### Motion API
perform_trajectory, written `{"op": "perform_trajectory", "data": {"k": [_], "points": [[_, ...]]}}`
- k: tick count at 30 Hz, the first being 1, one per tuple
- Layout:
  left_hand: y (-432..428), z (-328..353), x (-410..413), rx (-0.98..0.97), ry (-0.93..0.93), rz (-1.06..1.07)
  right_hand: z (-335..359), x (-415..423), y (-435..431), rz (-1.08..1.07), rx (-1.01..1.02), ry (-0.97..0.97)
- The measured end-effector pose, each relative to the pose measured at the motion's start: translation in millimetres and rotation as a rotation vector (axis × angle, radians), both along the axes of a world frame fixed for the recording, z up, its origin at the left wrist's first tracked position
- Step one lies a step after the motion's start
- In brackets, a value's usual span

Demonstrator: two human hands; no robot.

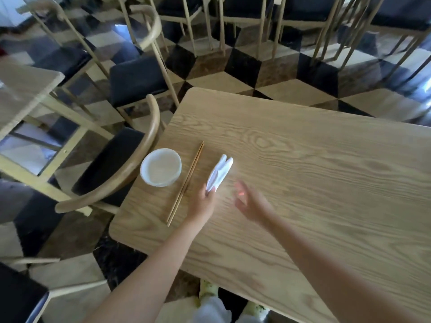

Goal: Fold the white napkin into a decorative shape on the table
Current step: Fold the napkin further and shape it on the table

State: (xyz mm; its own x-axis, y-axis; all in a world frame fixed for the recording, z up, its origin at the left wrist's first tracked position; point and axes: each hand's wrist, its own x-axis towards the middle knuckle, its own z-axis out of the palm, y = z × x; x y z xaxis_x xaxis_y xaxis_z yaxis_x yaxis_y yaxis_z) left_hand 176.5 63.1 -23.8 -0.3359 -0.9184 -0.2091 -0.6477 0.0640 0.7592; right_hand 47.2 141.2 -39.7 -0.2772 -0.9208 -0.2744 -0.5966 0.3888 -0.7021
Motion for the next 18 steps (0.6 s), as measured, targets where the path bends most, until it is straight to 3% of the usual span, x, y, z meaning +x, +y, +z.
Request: {"op": "perform_trajectory", "data": {"k": [5, 9, 14, 18], "points": [[3.9, -18.5, 18.9, -0.182, -0.106, -0.118, 0.6, -8.8, -47.1, -0.094, -0.101, 0.080], [25.4, -30.8, 41.0, -0.239, -0.147, -0.073, 0.2, -19.4, -74.4, 0.020, -0.049, 0.162], [28.4, -35.8, 48.5, -0.224, -0.089, -0.026, -3.8, -27.4, -85.3, 0.174, 0.072, 0.498], [25.0, -35.7, 51.7, -0.233, -0.065, -0.057, -0.7, -38.0, -86.7, 0.301, 0.067, 0.612]]}}
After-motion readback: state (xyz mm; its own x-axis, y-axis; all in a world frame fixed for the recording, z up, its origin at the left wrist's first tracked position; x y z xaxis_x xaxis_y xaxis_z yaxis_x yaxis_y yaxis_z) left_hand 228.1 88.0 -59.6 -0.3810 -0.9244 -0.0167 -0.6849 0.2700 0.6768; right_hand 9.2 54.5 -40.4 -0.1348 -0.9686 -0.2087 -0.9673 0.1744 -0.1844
